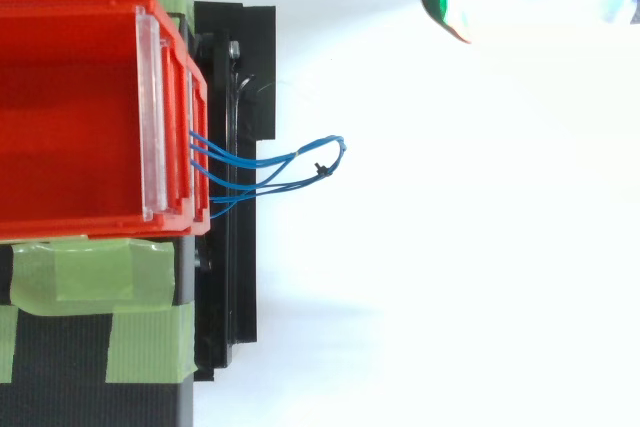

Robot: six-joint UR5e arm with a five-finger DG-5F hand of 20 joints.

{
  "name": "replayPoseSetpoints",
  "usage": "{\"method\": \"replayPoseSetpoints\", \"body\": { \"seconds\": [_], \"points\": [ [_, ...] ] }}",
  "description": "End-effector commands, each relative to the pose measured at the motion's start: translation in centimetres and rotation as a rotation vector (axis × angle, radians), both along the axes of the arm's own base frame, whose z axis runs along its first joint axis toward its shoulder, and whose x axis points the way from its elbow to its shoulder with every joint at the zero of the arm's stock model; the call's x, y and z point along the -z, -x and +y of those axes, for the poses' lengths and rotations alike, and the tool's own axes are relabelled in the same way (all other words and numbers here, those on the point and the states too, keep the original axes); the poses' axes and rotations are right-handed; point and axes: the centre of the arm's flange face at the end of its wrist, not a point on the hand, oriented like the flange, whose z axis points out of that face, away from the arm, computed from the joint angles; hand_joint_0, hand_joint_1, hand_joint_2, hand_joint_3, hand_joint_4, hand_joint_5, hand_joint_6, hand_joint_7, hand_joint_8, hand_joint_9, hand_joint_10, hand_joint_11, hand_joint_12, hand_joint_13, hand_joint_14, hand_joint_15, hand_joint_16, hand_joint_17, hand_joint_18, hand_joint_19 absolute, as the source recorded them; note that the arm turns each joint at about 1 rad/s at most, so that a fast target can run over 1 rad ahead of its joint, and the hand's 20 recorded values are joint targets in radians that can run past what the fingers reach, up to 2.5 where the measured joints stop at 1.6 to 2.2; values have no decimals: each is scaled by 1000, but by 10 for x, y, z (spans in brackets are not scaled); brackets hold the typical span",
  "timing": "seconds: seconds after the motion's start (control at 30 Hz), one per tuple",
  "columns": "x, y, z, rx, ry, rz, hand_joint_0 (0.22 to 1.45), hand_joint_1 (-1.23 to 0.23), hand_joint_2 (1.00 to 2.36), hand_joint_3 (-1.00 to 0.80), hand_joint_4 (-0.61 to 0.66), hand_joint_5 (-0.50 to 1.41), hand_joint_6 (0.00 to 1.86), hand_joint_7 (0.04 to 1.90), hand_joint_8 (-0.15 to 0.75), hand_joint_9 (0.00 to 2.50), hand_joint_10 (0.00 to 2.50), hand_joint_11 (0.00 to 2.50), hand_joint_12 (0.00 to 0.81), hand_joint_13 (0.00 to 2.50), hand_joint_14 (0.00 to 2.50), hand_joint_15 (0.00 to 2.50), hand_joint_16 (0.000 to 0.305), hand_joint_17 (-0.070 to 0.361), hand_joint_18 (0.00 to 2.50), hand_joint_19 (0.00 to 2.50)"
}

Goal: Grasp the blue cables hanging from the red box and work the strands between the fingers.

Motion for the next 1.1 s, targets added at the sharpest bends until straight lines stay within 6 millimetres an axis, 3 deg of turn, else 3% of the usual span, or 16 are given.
{"method": "replayPoseSetpoints", "body": {
  "seconds": [0.0,0.4,0.6,0.73,0.87,1.07],
  "points": [
    [0,0,0,0,1,0,639,-552,1000,-1000,131,-500,3,589,222,0,0,0,266,0,0,0,34,76,0,0],
    [9,5,1,-8,52,46,640,-552,1000,-1000,132,-500,3,590,221,0,0,0,268,0,0,0,34,77,0,0],
    [48,13,2,-15,70,101,640,-551,1000,-1000,135,-500,3,593,226,0,0,0,267,0,0,0,34,77,0,0],
    [62,14,1,-10,70,91,640,-552,1000,-1000,137,-500,3,597,228,0,0,0,267,0,0,0,34,77,0,0],
    [93,22,1,-13,66,118,641,-552,1000,-1000,137,-500,3,596,229,0,0,0,269,0,0,2,34,78,0,0],
    [114,20,-1,23,59,42,641,-553,1000,-1000,140,-500,3,593,232,0,0,0,268,0,0,11,35,78,0,0]
  ]
}}
